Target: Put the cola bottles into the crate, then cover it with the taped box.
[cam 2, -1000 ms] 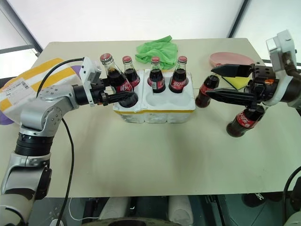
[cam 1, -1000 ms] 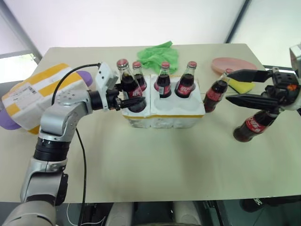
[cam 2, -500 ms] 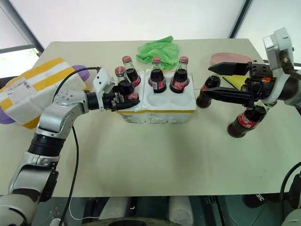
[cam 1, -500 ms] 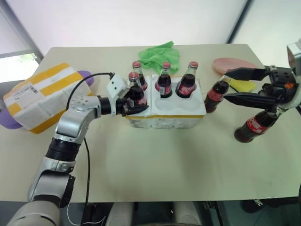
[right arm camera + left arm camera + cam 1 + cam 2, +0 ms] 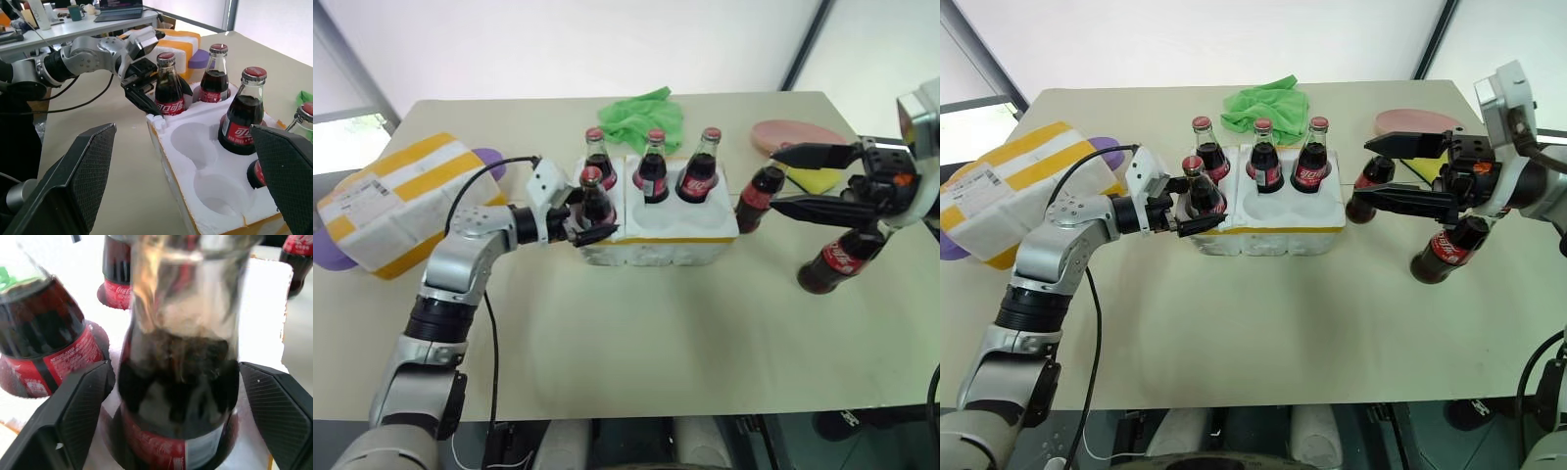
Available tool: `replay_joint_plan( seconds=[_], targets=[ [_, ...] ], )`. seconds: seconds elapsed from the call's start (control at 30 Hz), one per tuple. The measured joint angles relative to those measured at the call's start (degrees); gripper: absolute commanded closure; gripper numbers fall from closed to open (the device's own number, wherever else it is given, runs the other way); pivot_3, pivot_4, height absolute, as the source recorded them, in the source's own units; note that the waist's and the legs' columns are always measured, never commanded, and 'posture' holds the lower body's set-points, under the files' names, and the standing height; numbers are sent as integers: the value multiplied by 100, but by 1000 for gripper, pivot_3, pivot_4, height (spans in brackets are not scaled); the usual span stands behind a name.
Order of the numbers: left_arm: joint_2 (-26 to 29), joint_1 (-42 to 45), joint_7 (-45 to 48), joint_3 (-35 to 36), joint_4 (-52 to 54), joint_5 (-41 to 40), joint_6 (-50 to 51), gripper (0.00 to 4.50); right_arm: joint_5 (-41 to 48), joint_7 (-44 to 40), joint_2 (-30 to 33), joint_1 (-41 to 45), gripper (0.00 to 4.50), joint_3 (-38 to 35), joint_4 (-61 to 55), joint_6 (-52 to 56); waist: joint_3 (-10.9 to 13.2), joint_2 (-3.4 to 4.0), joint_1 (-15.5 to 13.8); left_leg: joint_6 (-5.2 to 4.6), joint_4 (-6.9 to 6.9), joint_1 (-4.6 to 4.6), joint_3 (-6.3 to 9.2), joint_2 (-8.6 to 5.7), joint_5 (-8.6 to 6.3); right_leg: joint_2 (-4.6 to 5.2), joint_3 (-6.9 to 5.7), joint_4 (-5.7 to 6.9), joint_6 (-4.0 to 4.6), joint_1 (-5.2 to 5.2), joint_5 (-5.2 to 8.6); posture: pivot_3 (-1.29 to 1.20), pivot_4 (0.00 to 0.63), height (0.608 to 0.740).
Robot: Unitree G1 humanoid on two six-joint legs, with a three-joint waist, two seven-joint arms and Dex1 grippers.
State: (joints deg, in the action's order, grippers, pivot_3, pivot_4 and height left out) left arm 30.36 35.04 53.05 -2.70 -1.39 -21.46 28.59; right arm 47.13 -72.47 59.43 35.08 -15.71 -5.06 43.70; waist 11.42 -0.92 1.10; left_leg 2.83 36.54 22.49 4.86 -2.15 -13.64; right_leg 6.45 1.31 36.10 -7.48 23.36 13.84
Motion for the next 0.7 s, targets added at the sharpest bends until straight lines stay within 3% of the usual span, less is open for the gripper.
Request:
replay_joint_plan(
  seconds=[0.27, 0.47, 0.57, 0.7],
  targets=[
    [581, -300, -543, 1334, 1104, -1013, 1145, 29, -172, -74, -35, 173, 0, 158, 259, -210, 2, -3, -5, 0, -1, 3, 0, 1, 0, -1, 0, 0, 0, 4, 0, 0, 150, 740],
    [1417, 299, -768, 2687, 2132, -2905, 2455, 29, -346, -230, -1, 376, 0, 176, 596, -352, 3, -5, -20, 0, -1, 5, 1, -1, 0, 2, 0, -3, -1, 2, 1, 0, 150, 740],
    [1393, 421, -983, 2665, 2612, -3557, 2696, 29, -371, -298, 59, 674, 0, 189, 746, -357, 2, -3, -26, 1, 0, 0, 0, -2, 0, 3, 0, -1, -1, -2, 1, 0, 150, 740],
    [1069, 401, -1326, 2141, 2743, -3659, 2706, 29, -540, -318, 388, 921, 0, 149, 1032, -431, 3, -6, -29, 4, 6, 0, 1, -1, 2, -1, 0, 0, 2, -6, 1, 0, 150, 740]
  ],
)
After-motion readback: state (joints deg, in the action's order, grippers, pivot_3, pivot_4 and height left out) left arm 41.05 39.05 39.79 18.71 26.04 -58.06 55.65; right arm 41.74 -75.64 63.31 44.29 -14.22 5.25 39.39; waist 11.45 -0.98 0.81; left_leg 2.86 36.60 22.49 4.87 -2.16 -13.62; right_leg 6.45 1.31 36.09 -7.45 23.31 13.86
